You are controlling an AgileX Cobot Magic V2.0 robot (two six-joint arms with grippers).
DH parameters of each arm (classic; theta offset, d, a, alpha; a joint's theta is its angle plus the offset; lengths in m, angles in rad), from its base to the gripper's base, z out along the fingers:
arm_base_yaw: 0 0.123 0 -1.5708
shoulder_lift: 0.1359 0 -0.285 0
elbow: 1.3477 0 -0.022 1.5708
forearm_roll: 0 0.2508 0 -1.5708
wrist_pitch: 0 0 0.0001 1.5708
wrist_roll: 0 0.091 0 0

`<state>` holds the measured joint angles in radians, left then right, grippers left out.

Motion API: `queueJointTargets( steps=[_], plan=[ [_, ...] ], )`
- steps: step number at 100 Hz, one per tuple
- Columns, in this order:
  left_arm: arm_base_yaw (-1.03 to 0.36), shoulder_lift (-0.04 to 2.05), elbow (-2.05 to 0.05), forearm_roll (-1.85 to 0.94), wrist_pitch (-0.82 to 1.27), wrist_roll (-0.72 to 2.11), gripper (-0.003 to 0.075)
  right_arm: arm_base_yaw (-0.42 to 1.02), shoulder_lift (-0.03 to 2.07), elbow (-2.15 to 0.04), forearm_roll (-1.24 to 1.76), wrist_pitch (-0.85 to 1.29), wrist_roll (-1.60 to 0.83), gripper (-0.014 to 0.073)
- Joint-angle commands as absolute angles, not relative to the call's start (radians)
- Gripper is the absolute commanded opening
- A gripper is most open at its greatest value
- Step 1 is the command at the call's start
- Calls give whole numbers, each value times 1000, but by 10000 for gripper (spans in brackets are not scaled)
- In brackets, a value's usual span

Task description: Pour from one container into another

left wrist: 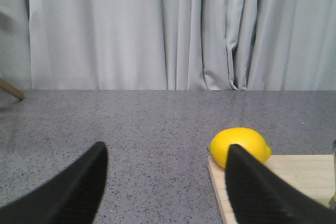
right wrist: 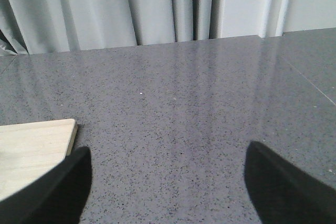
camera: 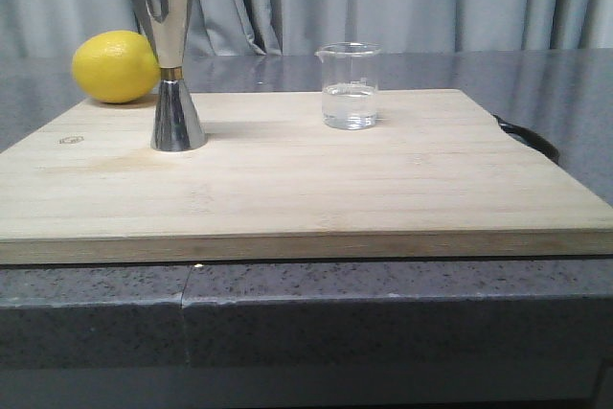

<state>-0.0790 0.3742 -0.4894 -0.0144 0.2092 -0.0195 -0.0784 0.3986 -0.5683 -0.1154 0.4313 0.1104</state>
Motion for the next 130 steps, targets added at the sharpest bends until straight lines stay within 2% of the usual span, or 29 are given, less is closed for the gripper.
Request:
queueJointTargets(
  steps=[1,57,75,111,120,130],
  plan=[
    [-78,390,-521,-25,122,-25,600,-80,414,-605,-118,348,110,613],
    [-78,400,-523,-41,112,-25,600,-80,418,-611,-104,382,110,612],
    [-78,469,-601,-41,299,-25,600,-80,454,-686,-102,502,110,612],
    [-78,771,-885,-83,711,90,600,-80,604,-867,-48,716,80,612],
    [-78,851,-924,-208,734,219,600,-80,653,-906,-45,773,80,612],
    [-78,931,-937,-487,757,463,600,-80,691,-920,-31,784,76,607]
  ],
)
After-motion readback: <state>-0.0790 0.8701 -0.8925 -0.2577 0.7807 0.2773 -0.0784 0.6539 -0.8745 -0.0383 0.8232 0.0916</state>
